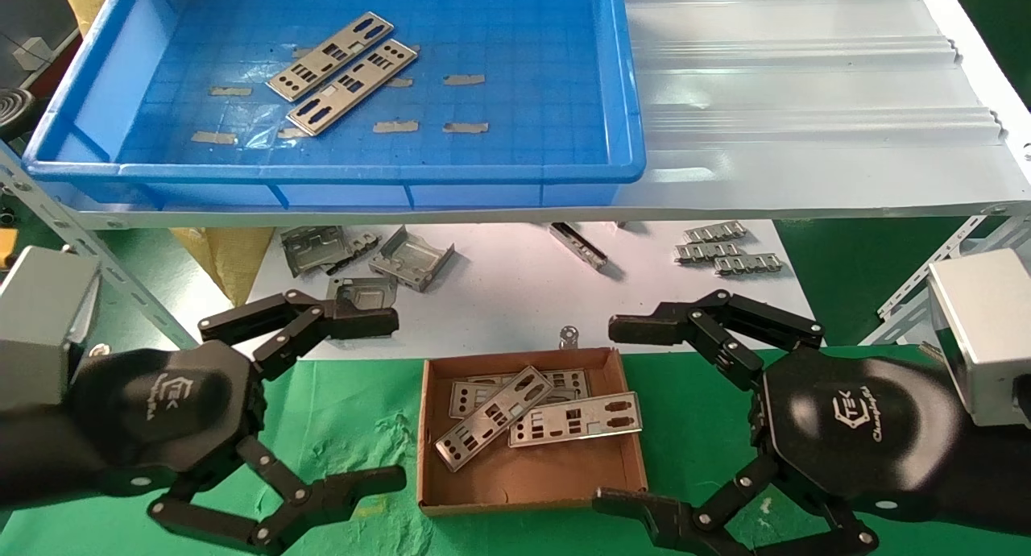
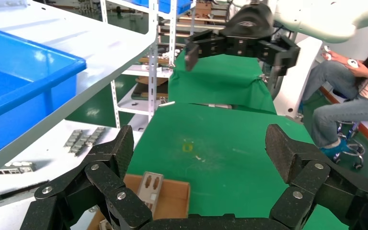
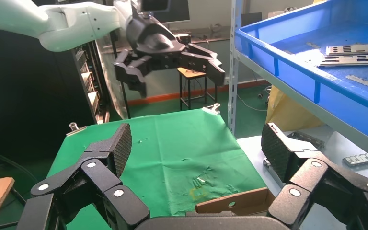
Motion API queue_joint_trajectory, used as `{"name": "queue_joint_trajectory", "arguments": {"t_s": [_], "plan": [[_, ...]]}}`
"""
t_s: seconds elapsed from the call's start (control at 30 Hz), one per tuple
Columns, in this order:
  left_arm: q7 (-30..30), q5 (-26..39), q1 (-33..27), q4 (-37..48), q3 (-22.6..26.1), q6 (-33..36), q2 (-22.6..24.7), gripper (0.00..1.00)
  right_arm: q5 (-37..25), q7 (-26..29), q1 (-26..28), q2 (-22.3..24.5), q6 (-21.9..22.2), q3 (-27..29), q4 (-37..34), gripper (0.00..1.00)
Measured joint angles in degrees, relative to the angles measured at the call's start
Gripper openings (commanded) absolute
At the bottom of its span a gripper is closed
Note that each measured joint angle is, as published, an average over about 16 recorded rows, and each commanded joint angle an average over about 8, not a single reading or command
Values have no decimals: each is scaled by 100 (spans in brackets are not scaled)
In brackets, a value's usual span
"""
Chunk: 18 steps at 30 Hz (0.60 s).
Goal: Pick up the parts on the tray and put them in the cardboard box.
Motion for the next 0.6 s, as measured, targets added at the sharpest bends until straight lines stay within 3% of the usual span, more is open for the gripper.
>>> {"name": "queue_joint_trajectory", "arguments": {"t_s": [0.6], "plan": [[-263,-137,354,-696,-377,-80,-387,100,1,-1,-2,1,1,0,-2,100]]}}
